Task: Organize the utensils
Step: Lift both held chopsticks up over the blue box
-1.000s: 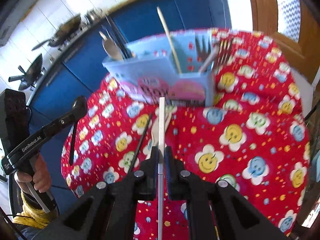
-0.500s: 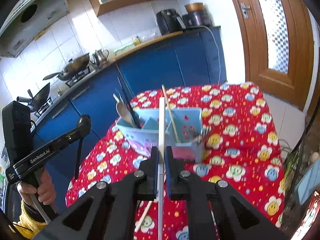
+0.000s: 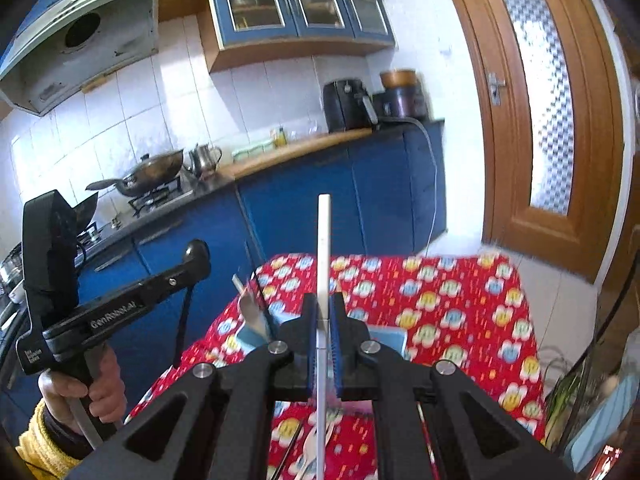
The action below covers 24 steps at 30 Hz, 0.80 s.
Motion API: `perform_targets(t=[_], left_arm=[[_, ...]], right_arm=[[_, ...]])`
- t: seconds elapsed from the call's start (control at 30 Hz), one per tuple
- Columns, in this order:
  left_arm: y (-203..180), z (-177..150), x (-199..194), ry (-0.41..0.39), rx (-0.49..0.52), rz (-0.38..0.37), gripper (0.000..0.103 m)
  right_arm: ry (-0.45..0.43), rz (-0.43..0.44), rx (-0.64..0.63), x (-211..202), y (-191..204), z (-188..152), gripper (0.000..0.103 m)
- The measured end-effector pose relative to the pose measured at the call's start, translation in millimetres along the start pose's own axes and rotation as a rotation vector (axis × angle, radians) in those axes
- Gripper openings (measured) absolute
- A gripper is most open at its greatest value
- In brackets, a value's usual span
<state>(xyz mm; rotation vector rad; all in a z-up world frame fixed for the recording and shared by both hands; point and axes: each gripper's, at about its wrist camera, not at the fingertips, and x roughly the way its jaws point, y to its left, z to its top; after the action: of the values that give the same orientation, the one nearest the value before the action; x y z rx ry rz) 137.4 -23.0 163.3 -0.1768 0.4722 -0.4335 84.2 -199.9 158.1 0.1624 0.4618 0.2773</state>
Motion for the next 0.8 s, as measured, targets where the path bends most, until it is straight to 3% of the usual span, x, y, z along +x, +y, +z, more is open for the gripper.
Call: perform_targets(t=[0.23, 0.53, 0.8], left_arm=[[2, -2, 29, -0.098, -0.008, -0.014, 0.004], [16, -26, 69, -0.183, -0.016, 0.049, 0.004], [13, -42, 78, -0.254, 0.05, 0.117, 0.004]], right_arm=[[-0.105, -0.059, -0.037, 21, -1, 4, 0.008], [-0.239, -0.126, -0.042, 58, -4, -9, 0.008], [-0.227, -0.181, -0.075, 85, -11, -25, 0.008]])
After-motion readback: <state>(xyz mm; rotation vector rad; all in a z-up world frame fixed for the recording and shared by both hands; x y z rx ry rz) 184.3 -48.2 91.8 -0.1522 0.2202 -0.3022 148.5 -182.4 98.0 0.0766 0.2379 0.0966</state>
